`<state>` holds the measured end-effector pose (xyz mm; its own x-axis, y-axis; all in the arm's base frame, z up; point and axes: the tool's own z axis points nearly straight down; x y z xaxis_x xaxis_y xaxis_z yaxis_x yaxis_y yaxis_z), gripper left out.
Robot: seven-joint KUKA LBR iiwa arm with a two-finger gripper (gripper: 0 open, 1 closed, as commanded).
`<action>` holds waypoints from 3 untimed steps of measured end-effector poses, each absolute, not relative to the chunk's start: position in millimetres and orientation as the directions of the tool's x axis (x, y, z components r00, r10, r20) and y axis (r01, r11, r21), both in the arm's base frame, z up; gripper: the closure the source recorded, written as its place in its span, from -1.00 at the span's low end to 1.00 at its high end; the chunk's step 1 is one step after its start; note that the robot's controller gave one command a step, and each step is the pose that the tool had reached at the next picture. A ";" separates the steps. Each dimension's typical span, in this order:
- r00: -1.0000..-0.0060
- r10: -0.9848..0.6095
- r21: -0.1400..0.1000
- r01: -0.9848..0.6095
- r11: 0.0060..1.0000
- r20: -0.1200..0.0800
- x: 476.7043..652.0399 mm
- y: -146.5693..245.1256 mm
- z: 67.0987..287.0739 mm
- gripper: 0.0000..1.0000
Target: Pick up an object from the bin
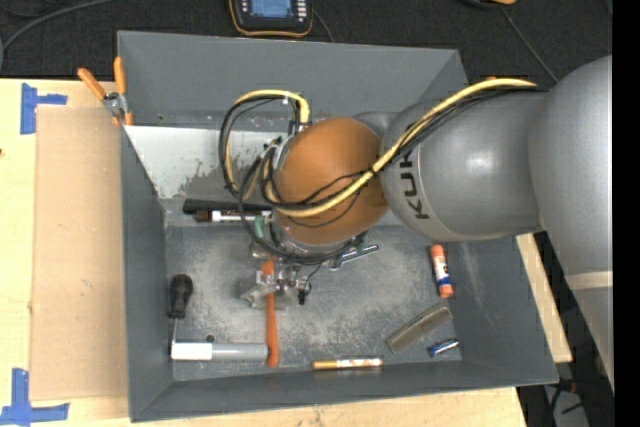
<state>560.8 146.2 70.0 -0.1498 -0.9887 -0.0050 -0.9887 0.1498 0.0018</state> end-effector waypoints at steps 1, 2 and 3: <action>-0.154 -0.988 0.004 -0.988 0.154 -0.005 560.0 146.6 87.9 1.00; -0.154 -0.988 0.002 -0.988 0.154 -0.005 560.2 146.7 102.9 1.00; -0.154 -0.988 0.003 -0.988 0.154 -0.005 560.2 146.7 112.0 1.00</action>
Offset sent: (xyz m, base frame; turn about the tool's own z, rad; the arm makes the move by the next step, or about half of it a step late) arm -0.0010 0.0001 0.0151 0.0031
